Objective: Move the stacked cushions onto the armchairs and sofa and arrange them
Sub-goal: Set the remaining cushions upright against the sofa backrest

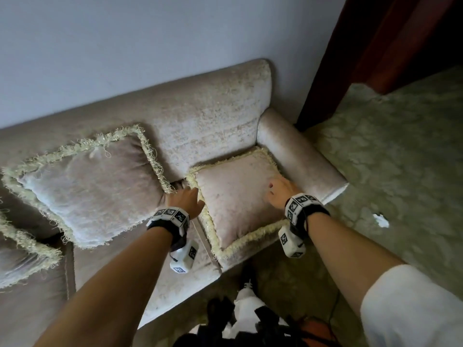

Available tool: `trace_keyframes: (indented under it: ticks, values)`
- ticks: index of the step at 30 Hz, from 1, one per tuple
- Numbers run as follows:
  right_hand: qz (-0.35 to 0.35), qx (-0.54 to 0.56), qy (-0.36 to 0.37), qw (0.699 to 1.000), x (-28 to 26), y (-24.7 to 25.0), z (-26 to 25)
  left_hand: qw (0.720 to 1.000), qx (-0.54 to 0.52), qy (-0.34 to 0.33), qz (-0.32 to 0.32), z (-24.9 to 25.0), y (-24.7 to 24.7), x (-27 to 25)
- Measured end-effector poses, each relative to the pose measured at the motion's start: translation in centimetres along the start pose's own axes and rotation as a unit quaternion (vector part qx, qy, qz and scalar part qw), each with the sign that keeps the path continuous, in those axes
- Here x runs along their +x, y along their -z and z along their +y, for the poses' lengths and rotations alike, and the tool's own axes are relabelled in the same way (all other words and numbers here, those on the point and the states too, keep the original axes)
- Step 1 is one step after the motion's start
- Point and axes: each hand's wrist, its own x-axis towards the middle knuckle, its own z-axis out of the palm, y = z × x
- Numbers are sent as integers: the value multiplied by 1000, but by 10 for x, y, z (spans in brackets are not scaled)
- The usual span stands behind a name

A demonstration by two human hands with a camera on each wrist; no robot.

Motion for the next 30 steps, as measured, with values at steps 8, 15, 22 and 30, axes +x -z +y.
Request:
trace_keyframes:
  ticks: [8, 15, 22, 30]
  values:
    - [17, 19, -42, 999, -36, -17, 32, 998, 13, -46, -34, 40, -17, -11]
    - [-5, -18, 17, 1000, -9, -20, 26, 999, 24, -29, -23, 44, -21, 4]
    - [-50, -67, 111, 990, 38, -16, 40, 998, 52, 20, -26, 65, -23, 19]
    - [-124, -100, 195, 968, 89, -46, 79, 998, -7, 54, -37, 96, -57, 26]
